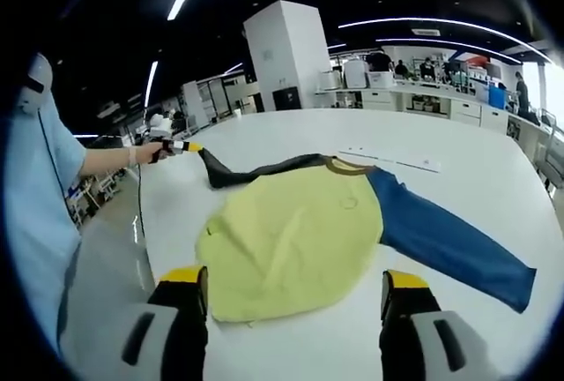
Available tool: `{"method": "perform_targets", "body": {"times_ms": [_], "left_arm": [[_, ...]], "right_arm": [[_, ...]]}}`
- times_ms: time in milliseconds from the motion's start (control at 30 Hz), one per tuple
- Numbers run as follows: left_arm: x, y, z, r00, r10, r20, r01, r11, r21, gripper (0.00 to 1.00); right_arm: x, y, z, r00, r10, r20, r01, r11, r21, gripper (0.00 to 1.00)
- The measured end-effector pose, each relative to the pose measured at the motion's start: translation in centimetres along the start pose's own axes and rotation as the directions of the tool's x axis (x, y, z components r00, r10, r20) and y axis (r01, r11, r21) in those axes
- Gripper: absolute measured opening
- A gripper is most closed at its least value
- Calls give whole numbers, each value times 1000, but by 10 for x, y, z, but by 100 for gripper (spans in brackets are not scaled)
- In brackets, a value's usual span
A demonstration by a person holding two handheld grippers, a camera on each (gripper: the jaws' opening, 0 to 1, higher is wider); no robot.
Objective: Fold the garment on the visible template until the final outline fits inside the template.
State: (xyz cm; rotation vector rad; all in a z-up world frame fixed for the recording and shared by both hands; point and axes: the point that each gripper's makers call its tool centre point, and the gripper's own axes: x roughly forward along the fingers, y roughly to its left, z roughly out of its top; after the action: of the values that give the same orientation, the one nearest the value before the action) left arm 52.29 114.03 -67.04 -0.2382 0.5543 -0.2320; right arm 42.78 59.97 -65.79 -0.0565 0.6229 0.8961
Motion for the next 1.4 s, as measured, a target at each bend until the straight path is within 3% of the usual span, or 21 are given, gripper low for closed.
{"method": "perform_targets", "body": {"times_ms": [200, 533, 767, 1000, 1200, 1400], "left_arm": [[17, 31, 12, 999, 27, -18, -27, 1000, 2, 0], [34, 93, 3, 989, 117, -86, -121, 991, -55, 0], [52, 114, -9, 974, 152, -168, -158, 987, -24, 0], [68, 136, -24, 950, 179, -254, -181, 983, 15, 0], [83, 139, -25, 940, 185, -285, -162, 981, 105, 0], [88, 142, -20, 940, 184, -287, -160, 982, 104, 0]], "right_arm": [[4, 3, 5, 1000, -2, -9, 2, 1000, -18, 83], [21, 3, -7, 998, 12, -63, -13, 1000, -9, 83], [32, 0, -12, 995, 23, -99, -24, 1000, -5, 83], [36, -4, -11, 993, 23, -113, -24, 1000, -4, 83], [40, -4, -13, 993, 22, -120, -21, 1000, 4, 83], [42, -2, -15, 992, 23, -127, -23, 1000, 6, 82]]}}
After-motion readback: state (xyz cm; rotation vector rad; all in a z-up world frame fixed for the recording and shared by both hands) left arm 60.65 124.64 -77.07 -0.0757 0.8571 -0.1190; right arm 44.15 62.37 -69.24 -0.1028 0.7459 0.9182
